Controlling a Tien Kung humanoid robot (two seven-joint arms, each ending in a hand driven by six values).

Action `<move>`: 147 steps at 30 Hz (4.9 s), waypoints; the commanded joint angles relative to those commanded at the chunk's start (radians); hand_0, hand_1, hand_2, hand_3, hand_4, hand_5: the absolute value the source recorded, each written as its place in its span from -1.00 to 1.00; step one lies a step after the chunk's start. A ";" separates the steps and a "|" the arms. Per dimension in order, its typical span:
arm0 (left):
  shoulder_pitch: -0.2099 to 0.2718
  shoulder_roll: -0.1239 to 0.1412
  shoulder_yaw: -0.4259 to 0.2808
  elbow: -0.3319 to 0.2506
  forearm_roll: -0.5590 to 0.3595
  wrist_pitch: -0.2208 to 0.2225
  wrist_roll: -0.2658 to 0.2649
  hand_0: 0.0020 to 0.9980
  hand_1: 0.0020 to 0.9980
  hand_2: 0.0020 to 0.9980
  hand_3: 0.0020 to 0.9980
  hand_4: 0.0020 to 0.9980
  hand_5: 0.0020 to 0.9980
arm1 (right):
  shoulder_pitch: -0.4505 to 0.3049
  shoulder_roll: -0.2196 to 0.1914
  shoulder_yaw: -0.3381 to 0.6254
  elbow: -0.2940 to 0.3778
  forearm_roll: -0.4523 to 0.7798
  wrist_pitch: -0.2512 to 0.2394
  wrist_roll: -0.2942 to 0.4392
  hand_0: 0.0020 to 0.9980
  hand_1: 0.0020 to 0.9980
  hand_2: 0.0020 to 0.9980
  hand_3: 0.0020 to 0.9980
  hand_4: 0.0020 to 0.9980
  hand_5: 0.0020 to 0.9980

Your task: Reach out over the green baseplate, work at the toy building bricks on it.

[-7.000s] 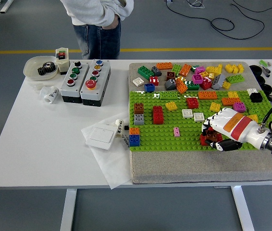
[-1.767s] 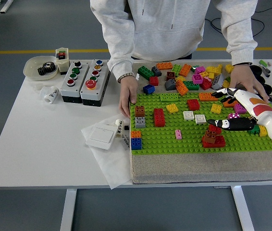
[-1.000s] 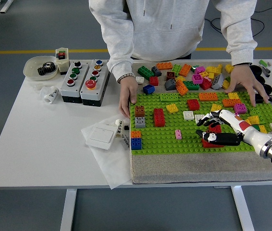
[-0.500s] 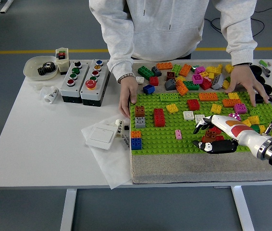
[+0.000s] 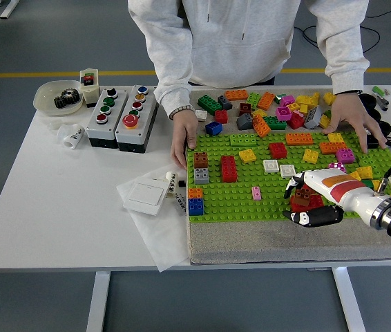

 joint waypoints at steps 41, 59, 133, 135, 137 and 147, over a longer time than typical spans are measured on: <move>0.001 0.000 -0.009 0.000 0.011 -0.001 0.000 0.52 0.59 0.69 0.51 0.58 0.39 | -0.005 -0.013 -0.010 -0.015 0.001 0.013 0.011 0.28 0.29 0.40 0.15 0.65 -0.01; -0.001 0.001 -0.004 0.000 0.005 0.000 -0.001 0.52 0.59 0.69 0.51 0.58 0.39 | -0.011 -0.006 -0.007 -0.035 0.008 0.011 0.014 0.29 0.28 0.40 0.16 0.66 0.00; 0.009 0.001 -0.039 0.000 0.044 0.005 0.013 0.52 0.60 0.69 0.51 0.57 0.39 | 0.064 0.031 0.163 -0.447 -0.250 -0.097 0.096 0.32 0.30 0.42 0.25 0.72 -0.23; 0.007 0.002 -0.035 0.000 0.044 0.003 0.013 0.52 0.60 0.69 0.51 0.57 0.39 | 0.070 0.033 0.159 -0.465 -0.246 -0.100 0.104 0.32 0.30 0.42 0.25 0.72 -0.23; 0.007 0.002 -0.028 0.000 0.035 0.004 0.011 0.52 0.60 0.69 0.51 0.57 0.39 | 0.082 0.037 0.142 -0.481 -0.239 -0.102 0.111 0.32 0.30 0.42 0.25 0.72 -0.23; 0.002 0.001 -0.008 0.000 0.014 0.005 0.008 0.52 0.59 0.69 0.51 0.57 0.40 | 0.160 0.071 0.056 -0.527 -0.214 -0.090 0.117 0.34 0.31 0.43 0.27 0.73 -0.21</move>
